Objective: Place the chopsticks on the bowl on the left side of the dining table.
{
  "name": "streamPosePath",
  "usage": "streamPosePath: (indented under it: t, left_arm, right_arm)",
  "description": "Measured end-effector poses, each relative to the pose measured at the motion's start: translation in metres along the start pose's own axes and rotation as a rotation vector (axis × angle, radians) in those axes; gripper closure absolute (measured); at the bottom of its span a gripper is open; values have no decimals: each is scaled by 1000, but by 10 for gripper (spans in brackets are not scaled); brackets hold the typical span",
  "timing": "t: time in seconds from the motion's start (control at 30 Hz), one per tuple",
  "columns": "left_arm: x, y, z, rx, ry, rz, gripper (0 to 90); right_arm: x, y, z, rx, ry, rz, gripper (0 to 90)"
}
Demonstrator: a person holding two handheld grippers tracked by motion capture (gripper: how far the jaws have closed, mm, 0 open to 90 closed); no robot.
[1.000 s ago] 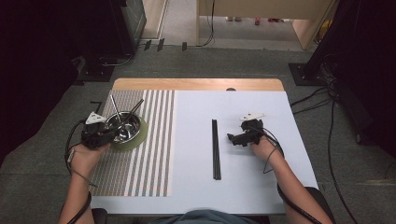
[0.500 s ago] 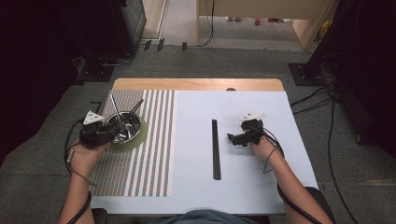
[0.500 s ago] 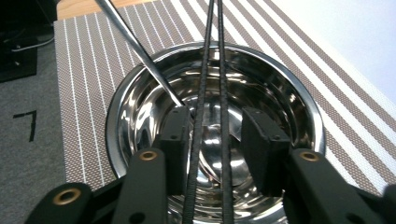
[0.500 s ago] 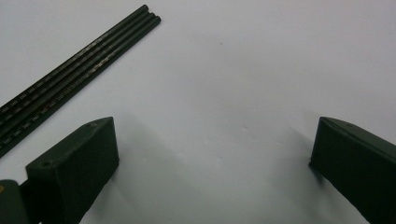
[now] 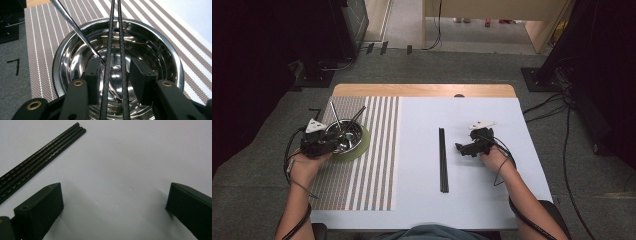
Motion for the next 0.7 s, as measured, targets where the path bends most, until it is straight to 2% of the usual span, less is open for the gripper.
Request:
streamPosePath:
  t: [0.27, 0.7]
  left_arm:
    - [0, -1, 0, 12, -18, -8, 719]
    - [0, 0, -1, 16, -22, -3, 796]
  right_arm:
    - [0, 0, 0, 0, 0, 0, 5]
    - [0, 0, 0, 0, 0, 0, 5]
Point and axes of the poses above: each handheld gripper's, and its own axes: z roughly forward along the jaws, y roughly out of its top, x roughly to its left, the point moved 5 cm from there along z, roughly forward along the jaws, and after that the axes turned 9 degrees about -y, right-handed, at the moved point
